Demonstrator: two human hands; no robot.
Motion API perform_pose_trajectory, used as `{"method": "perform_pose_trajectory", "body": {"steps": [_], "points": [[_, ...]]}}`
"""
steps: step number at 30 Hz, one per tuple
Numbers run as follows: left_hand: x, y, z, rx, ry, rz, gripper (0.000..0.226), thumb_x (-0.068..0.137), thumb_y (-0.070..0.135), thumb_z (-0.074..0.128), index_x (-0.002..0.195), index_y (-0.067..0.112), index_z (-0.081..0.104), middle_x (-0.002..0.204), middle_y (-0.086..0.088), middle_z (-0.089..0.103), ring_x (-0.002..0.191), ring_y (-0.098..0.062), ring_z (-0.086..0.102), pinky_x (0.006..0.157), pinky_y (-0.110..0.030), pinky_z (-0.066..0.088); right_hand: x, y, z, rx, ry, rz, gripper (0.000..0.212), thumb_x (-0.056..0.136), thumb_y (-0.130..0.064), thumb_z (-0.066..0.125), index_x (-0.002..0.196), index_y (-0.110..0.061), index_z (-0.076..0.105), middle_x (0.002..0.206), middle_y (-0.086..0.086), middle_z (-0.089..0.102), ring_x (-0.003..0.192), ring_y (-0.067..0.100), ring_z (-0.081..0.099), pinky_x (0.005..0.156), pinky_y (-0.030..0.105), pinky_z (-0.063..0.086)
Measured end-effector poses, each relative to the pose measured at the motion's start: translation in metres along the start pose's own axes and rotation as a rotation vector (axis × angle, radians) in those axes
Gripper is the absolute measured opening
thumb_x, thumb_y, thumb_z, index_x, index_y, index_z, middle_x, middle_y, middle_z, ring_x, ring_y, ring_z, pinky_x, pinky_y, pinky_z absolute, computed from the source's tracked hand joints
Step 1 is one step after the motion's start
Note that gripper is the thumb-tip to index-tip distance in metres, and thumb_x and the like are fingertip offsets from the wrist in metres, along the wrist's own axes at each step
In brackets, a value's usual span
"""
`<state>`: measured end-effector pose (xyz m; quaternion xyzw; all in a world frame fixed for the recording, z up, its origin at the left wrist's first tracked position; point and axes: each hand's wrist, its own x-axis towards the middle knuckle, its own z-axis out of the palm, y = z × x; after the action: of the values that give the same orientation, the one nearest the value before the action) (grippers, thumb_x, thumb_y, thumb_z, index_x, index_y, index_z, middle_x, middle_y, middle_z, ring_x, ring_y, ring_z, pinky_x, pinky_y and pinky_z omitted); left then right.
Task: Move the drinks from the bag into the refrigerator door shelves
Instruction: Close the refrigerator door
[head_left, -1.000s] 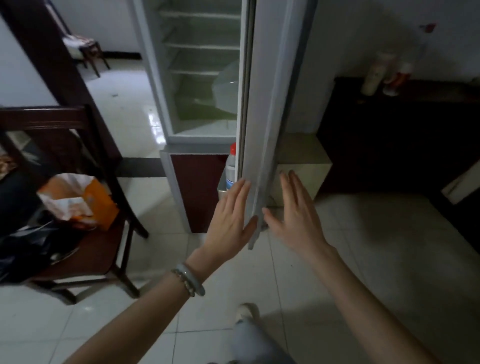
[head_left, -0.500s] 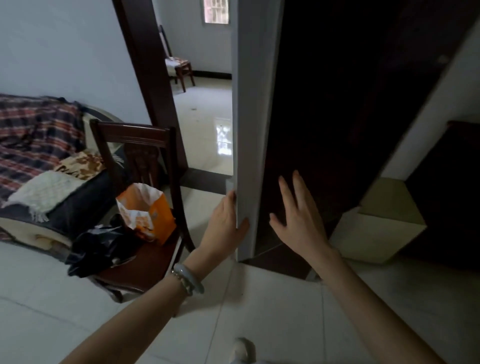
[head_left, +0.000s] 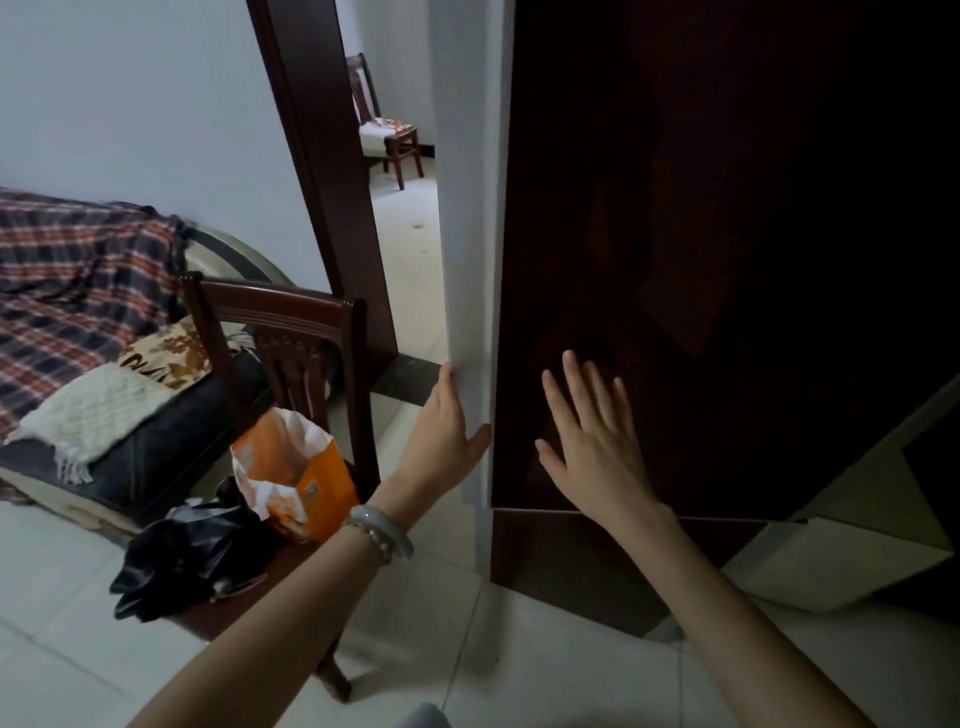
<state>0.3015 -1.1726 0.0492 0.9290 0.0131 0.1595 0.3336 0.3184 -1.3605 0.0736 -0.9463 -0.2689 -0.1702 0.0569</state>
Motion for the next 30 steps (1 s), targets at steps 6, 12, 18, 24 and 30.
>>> {"method": "perform_pose_trajectory", "body": {"steps": [6, 12, 18, 24, 30], "points": [[0.067, -0.02, 0.003, 0.041, -0.067, 0.018, 0.09, 0.085, 0.029, 0.066, 0.148, 0.003, 0.006, 0.149, -0.017, 0.033, 0.13, -0.029, 0.042, 0.105, -0.041, 0.041, 0.051, 0.013, 0.021, -0.037, -0.033, 0.047, 0.08, 0.081, -0.035, 0.063, 0.145, -0.011, 0.021, 0.153, 0.015, 0.013, 0.14, 0.032, 0.013, 0.112, 0.05, 0.014], [0.124, -0.029, 0.011, 0.045, -0.103, 0.068, 0.086, 0.087, 0.03, 0.064, 0.146, -0.002, 0.01, 0.144, -0.019, 0.038, 0.124, -0.031, 0.048, 0.103, -0.034, 0.041, 0.091, 0.024, 0.036, -0.055, -0.043, 0.106, 0.081, 0.08, -0.034, 0.065, 0.144, -0.01, 0.023, 0.153, 0.016, 0.015, 0.14, 0.032, 0.014, 0.111, 0.05, 0.02], [0.157, -0.04, 0.022, 0.028, -0.1, 0.137, 0.086, 0.086, 0.027, 0.065, 0.145, -0.005, 0.012, 0.144, -0.021, 0.038, 0.13, -0.03, 0.043, 0.106, -0.034, 0.039, 0.108, 0.031, 0.049, -0.128, -0.03, 0.147, 0.078, 0.081, -0.036, 0.062, 0.144, -0.012, 0.023, 0.153, 0.015, 0.013, 0.14, 0.032, 0.013, 0.111, 0.052, 0.018], [0.16, -0.053, 0.028, 0.09, -0.113, 0.194, 0.093, 0.083, 0.027, 0.069, 0.145, -0.008, 0.009, 0.145, -0.025, 0.036, 0.131, -0.034, 0.041, 0.106, -0.041, 0.04, 0.11, 0.027, 0.054, -0.138, -0.021, 0.179, 0.077, 0.083, -0.036, 0.059, 0.145, -0.012, 0.019, 0.153, 0.014, 0.008, 0.14, 0.031, 0.01, 0.112, 0.052, 0.016], [0.147, -0.041, 0.017, 0.318, -0.163, 0.114, 0.091, 0.089, 0.04, 0.057, 0.147, -0.003, 0.002, 0.152, -0.02, 0.023, 0.137, -0.031, 0.031, 0.109, -0.038, 0.032, 0.107, 0.02, 0.032, 0.03, -0.08, 0.184, 0.077, 0.085, -0.031, 0.06, 0.146, -0.015, 0.015, 0.154, 0.01, 0.002, 0.141, 0.027, 0.002, 0.111, 0.046, 0.015]]}}
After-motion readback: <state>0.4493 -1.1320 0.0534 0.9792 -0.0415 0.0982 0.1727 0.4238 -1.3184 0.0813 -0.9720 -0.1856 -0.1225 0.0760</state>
